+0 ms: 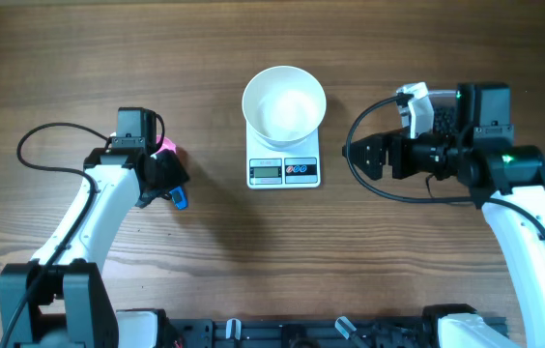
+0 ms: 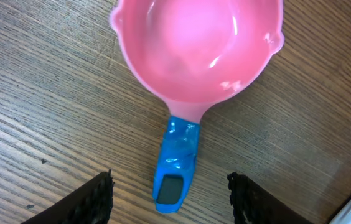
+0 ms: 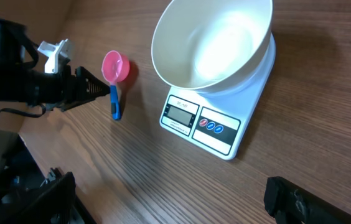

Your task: Scoop item into bowl and weigh 150g on scale

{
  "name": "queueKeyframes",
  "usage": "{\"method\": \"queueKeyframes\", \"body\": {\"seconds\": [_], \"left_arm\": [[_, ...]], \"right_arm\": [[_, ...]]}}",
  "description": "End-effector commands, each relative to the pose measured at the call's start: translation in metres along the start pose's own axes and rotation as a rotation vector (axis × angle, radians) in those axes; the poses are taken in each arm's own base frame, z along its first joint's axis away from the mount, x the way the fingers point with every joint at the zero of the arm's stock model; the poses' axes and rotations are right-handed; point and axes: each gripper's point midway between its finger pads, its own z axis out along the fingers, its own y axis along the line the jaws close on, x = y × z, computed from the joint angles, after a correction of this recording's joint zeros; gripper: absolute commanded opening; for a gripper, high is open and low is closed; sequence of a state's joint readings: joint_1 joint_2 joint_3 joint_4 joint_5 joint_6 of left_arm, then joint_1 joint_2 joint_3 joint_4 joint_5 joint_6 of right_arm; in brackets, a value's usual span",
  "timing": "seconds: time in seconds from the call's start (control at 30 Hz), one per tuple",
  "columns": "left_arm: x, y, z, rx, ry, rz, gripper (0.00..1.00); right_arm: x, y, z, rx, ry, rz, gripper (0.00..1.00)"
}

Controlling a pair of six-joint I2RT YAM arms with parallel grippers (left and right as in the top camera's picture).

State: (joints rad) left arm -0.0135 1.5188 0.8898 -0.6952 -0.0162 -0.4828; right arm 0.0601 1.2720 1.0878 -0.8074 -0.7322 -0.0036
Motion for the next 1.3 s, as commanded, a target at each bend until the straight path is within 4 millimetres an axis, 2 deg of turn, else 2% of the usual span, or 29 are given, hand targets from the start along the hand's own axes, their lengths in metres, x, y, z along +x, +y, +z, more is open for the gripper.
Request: {"method": "queueKeyframes", "body": {"seconds": [0.0, 0.1, 0.13, 0.2, 0.3, 0.43, 0.63, 0.7, 0.83, 0.97, 1.0, 1.13, 1.2, 1.27], "left_arm": [[0.002, 0.006, 0.006, -0.017, -0.007, -0.001, 0.64], [0.007, 0.011, 0.022, -0.015, -0.035, -0.033, 0.63], [0.01, 0.012, 0.028, -0.004, -0.044, -0.058, 0.58], [0.011, 0.011, 0.035, 0.012, -0.068, -0.057, 0.56], [0.004, 0.002, 0.037, 0.046, -0.115, -0.044, 0.49], [-0.006, -0.009, 0.035, 0.074, -0.166, -0.031, 0.45], [0.001, 0.005, 0.056, -0.014, -0.135, -0.041, 0.41], [-0.001, 0.005, 0.058, -0.013, -0.139, -0.043, 0.41], [-0.005, 0.002, 0.057, 0.0, -0.153, -0.044, 0.33], [-0.014, -0.018, 0.04, 0.099, -0.172, -0.045, 0.27], [-0.021, -0.029, 0.028, 0.156, -0.189, -0.042, 0.26], [-0.025, -0.047, 0.002, 0.254, -0.197, -0.047, 0.24], [-0.028, -0.063, -0.017, 0.357, -0.182, -0.081, 0.22], [-0.032, -0.073, -0.036, 0.46, -0.16, -0.152, 0.2]], "right_arm": [[-0.005, 0.0, 0.0, -0.002, -0.005, 0.005, 1.0], [-0.005, 0.0, 0.0, -0.002, -0.005, 0.004, 1.0], [-0.005, 0.0, 0.0, -0.002, -0.006, 0.003, 1.0], [-0.005, 0.0, 0.0, -0.001, -0.006, 0.0, 1.0], [-0.006, 0.0, 0.0, -0.001, -0.008, -0.002, 1.0], [-0.006, 0.0, 0.0, -0.001, -0.008, -0.002, 1.0], [-0.006, -0.001, 0.0, 0.003, -0.008, -0.002, 1.0], [-0.005, -0.001, 0.0, 0.003, -0.005, 0.0, 1.0], [0.0, -0.002, 0.003, -0.002, 0.009, 0.016, 1.0], [0.004, -0.001, 0.003, -0.01, 0.021, 0.027, 1.0], [0.003, 0.006, 0.002, -0.048, 0.02, 0.028, 1.0], [-0.001, 0.016, 0.001, -0.107, 0.005, 0.01, 1.0], [-0.008, 0.033, -0.001, -0.206, -0.022, -0.014, 1.0], [-0.013, 0.038, -0.003, -0.239, -0.034, 0.037, 0.99]]}}
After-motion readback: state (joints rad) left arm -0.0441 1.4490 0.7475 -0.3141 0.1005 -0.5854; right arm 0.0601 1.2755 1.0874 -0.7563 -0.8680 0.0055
